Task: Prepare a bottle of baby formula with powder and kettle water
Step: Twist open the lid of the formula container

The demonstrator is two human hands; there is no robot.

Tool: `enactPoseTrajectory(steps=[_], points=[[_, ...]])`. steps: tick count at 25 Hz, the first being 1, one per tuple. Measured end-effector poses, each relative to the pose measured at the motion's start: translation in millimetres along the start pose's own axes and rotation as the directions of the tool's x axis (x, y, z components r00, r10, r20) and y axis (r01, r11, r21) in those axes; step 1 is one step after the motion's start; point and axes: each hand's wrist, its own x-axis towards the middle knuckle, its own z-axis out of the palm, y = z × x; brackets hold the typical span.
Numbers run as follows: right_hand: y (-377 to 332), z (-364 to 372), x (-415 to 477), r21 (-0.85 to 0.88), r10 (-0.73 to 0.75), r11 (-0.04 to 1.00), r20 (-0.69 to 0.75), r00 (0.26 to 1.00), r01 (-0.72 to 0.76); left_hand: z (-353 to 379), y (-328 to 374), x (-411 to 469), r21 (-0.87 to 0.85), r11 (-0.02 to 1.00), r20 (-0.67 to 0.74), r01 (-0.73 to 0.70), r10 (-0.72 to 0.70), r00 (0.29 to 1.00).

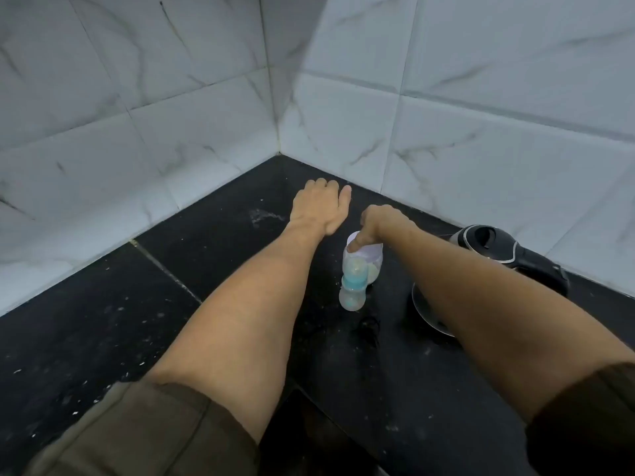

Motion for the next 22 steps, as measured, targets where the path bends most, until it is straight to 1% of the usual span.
enactPoseTrajectory(steps=[1, 4, 6, 9, 11, 14, 17, 22], points=[[-0.4, 2.2, 2.2, 0.004, 0.009, 1.0, 0.035, 0.999, -0.01, 0.7, -1.2, -0.2, 0.01, 1.0, 0.017, 0.003, -0.003, 1.0], [-1.0, 12.7, 5.0, 0.04, 0.015, 0.999, 0.067, 0.998, -0.018, 6.9, -8.2, -0.7, 0.018, 1.0, 0.025, 0.013, -0.013, 1.0], [-2.9, 14.3, 7.7, 0.051, -0.002, 0.999, 0.028, 1.0, 0.0, 7.8, -13.0, -0.8, 0.029, 1.0, 0.043, 0.009, -0.011, 0.999], [-8.8, 1.4, 4.8, 0.017, -0.026, 0.999, -0.039, 0.999, 0.027, 1.7, -23.0, -2.0, 0.034, 0.999, 0.032, 0.026, -0.027, 0.999], [-19.6, -9.4, 1.7, 0.008, -0.069, 0.998, -0.073, 0.995, 0.07, -7.4, -30.6, -6.3, 0.03, 0.999, 0.015, 0.045, -0.045, 0.999], [-43.3, -21.3, -6.6, 0.003, -0.133, 0.991, -0.089, 0.987, 0.134, -24.1, -41.4, -14.6, 0.022, 0.997, -0.011, 0.077, -0.076, 0.997], [-73.8, -24.5, -22.8, 0.001, -0.203, 0.979, -0.074, 0.976, 0.203, -43.9, -58.8, -29.1, 0.056, 0.992, -0.035, 0.112, -0.11, 0.993], [-115.3, -14.9, -53.9, -0.008, -0.317, 0.948, -0.012, 0.948, 0.317, -63.1, -92.6, -65.0, 0.082, 0.978, -0.004, 0.192, -0.193, 0.981]])
